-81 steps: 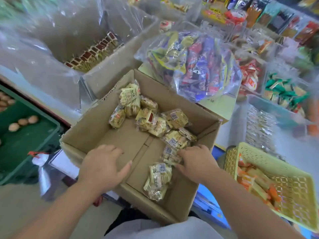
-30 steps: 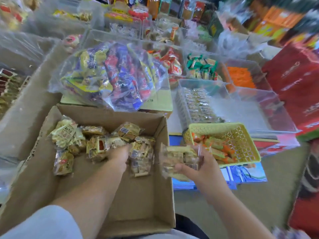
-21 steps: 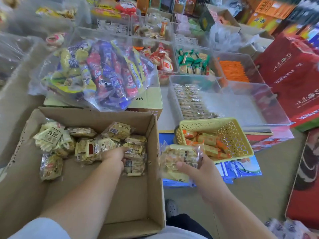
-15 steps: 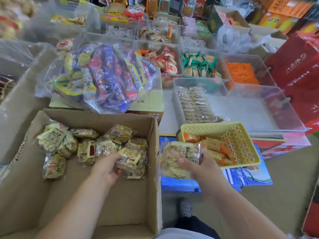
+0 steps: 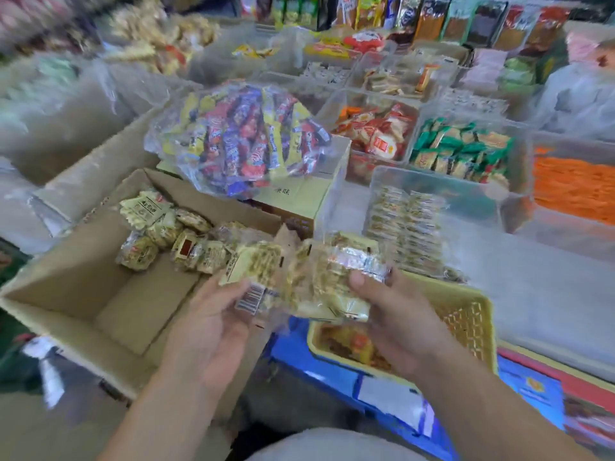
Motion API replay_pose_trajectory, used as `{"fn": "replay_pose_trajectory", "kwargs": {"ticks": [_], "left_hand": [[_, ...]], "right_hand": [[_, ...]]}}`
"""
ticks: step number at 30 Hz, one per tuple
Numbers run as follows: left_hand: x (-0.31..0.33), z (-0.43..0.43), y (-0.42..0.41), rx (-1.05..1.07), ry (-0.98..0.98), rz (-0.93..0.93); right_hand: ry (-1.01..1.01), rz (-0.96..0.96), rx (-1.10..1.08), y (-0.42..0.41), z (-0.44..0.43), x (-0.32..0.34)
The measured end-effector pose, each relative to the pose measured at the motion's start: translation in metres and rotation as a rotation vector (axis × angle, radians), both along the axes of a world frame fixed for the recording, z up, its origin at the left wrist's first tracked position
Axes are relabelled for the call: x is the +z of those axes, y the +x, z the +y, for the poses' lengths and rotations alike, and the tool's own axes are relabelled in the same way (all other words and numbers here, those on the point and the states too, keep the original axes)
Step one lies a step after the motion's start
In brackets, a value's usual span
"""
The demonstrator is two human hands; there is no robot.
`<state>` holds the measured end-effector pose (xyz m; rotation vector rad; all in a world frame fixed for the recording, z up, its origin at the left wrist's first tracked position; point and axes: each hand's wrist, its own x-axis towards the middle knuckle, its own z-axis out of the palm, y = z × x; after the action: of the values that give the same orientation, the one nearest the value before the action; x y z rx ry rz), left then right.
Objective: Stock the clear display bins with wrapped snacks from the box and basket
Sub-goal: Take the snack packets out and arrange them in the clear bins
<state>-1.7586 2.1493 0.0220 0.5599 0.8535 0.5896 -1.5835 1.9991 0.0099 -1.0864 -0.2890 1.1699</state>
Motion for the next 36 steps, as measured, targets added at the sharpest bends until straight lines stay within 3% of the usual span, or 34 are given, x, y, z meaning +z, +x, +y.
{"fn": "replay_pose_trajectory", "kwargs": {"ticks": [6,10,13,17,25,27,32,34,36], "left_hand": [[-0.005,-0.089,0.056,-0.008,-0.124,-0.024],[-0.005,-0.121,0.077,-0.181,0.023,0.043],[-0.004,-0.138,0.095,-0.282,0.027,0.022],[-0.003,-0.149,0.117,-0.362,0.083,0.073],[-0.025,-0.143,0.166,-0.331,-0.007,0.154],[-0.027,-0.136,0.176,-0.313,0.017,0.227],[-0.036,-0.113,0.197,-0.279,0.04,0.235],[-0.038,-0.109,0.205,-0.322,0.052,0.235],[-0.039,-0.109,0.214,-0.371,0.049,0.256]], "right_hand": [[-0.012,0.016,0.05,0.035,-0.063,-0.005],[-0.052,-0.087,0.045,0.055,-0.095,-0.007],[-0.04,-0.142,-0.02,0.07,-0.117,-0.001],[-0.051,-0.215,-0.051,0.081,-0.135,0.011],[-0.177,-0.281,-0.113,0.119,-0.157,0.006],[-0.144,-0.433,-0.231,0.128,-0.162,0.004],[-0.017,-1.366,-0.441,0.157,-0.168,-0.004],[-0.038,-1.518,-0.427,0.165,-0.165,-0.009],[-0.086,-1.524,-0.407,0.169,-0.16,-0.013]]}}
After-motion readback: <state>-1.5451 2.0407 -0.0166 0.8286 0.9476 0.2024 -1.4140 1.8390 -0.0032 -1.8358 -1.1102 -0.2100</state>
